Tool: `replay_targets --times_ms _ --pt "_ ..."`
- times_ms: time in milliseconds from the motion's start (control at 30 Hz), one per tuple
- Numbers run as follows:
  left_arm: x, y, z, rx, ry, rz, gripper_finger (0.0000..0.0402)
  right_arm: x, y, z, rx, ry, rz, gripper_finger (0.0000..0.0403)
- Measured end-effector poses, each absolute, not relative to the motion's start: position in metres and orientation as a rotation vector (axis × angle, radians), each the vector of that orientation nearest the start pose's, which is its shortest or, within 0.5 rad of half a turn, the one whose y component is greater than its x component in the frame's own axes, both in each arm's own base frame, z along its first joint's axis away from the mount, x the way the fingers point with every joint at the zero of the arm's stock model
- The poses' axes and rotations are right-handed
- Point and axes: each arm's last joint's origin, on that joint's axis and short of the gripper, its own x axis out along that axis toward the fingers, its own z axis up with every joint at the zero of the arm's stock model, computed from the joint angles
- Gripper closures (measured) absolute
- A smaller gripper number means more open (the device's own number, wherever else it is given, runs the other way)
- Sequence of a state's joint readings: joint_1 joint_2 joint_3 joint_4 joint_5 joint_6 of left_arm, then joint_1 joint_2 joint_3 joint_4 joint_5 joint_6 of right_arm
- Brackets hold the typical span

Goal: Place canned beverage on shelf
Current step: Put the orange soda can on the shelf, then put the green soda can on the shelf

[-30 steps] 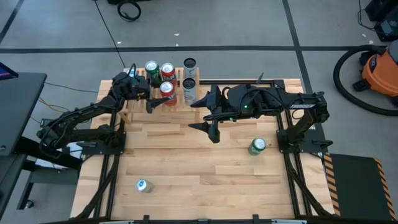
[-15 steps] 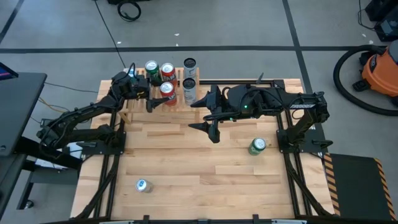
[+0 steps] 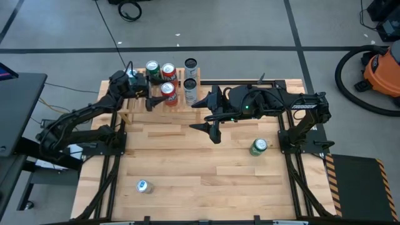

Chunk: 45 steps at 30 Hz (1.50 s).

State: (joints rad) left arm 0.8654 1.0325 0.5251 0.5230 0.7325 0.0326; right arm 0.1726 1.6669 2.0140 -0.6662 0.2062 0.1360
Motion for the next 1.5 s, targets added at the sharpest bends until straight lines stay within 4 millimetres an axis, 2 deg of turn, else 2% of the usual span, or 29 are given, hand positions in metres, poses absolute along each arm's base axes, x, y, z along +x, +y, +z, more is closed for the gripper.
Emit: replay_targets --times_ms 367,800,1233,1500 --pt "0.142 0.139 0.292 0.060 -0.141 0.135 0.0008 0.342 0.054 0.476 0.075 0.311 -0.054 0.0055" --pt "0.117 0.102 0.319 0.026 -0.198 -0.168 0.0008 0.342 0.054 0.476 0.075 0.310 -0.054 0.0055" --pt "0.111 0.086 0.318 -0.080 -0.091 -0.438 0.0008 0.343 0.054 0.476 0.065 0.306 -0.052 0.0055" --pt "0.116 0.075 0.318 -0.078 -0.076 -0.551 0.0008 0.346 0.054 0.495 0.074 0.119 -0.020 0.0055"
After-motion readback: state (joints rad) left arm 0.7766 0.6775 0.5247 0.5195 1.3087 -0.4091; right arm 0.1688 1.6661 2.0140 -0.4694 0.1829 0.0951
